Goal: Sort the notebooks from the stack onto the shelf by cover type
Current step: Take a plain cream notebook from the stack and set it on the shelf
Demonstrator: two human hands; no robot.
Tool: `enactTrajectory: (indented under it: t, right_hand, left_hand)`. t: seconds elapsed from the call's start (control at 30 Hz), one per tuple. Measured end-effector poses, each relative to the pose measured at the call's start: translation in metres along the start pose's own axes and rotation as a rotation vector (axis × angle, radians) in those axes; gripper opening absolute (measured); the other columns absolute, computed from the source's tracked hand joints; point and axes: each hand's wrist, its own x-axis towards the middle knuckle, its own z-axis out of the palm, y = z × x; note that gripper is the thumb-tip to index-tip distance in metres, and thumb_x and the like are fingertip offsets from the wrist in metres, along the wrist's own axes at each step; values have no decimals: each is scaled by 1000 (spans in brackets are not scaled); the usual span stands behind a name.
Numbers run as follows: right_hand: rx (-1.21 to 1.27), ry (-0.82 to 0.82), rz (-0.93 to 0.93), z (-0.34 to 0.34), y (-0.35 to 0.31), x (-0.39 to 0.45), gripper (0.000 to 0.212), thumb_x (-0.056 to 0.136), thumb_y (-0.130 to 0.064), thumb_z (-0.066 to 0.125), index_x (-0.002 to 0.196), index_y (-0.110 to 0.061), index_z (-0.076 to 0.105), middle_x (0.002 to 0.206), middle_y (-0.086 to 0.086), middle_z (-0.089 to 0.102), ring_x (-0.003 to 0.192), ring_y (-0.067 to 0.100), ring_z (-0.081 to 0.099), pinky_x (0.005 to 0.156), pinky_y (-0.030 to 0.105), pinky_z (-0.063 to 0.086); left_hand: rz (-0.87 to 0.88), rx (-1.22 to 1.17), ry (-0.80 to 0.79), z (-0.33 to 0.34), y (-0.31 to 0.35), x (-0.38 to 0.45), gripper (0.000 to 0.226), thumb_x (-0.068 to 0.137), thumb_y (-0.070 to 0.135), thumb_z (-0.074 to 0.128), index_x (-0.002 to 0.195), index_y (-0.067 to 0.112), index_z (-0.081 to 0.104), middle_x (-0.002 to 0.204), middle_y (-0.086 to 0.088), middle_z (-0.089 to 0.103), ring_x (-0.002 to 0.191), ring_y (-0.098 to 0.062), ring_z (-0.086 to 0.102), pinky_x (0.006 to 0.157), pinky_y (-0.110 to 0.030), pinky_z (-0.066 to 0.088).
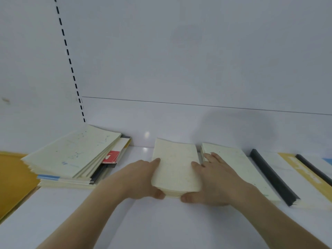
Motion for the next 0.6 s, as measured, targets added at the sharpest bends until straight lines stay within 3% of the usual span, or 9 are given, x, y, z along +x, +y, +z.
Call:
enactTrajectory:
  t: [0.13, 0.3, 0.43, 0.5, 0.6]
  right_hand:
    - [1, 4, -5, 0, 1, 1, 115, 60, -97, 36, 144, -19, 33, 147, 9, 42, 145, 25, 18, 122, 39, 1]
    - [-6, 31, 3, 2, 0, -4, 117, 61, -98, 32, 149, -21, 26, 152, 8, 36, 149, 23, 9, 122, 42, -3]
    - [22, 94, 28, -2, -4, -14, 111, 60, -99, 27, 145, -29, 31, 156, 6, 25, 149, 26, 0, 122, 44, -4]
    - [80, 146, 44, -8, -9, -19, 106, 64, -98, 21, 146, -31, 30, 158, 5, 20, 149, 25, -2, 122, 41, -2]
    - [135, 281, 46, -13, -21, -19, 100, 72, -91, 13, 147, -28, 32, 157, 3, 25, 149, 23, 4, 123, 37, 6]
  left_hand:
    - [8, -14, -17, -2, -2, 3, 113, 77, 59, 76, 159, 22, 8, 144, -4, 46, 128, -22, 47, 99, -31, 43]
    - [19, -52, -17, -2, -4, 3, 112, 77, 58, 77, 159, 23, 9, 147, 0, 44, 135, -20, 41, 106, -31, 38]
    - [14, -117, -1, -2, -7, -2, 114, 75, 73, 68, 159, 28, 6, 154, 5, 36, 135, -17, 41, 108, -33, 38]
    - [5, -131, 70, -3, -8, -8, 107, 77, 80, 56, 159, 28, 10, 153, 7, 37, 129, -16, 48, 105, -33, 41]
    - [-13, -139, 310, -2, -9, -17, 86, 84, 79, 45, 153, 28, 32, 144, 9, 50, 121, -12, 55, 94, -29, 46]
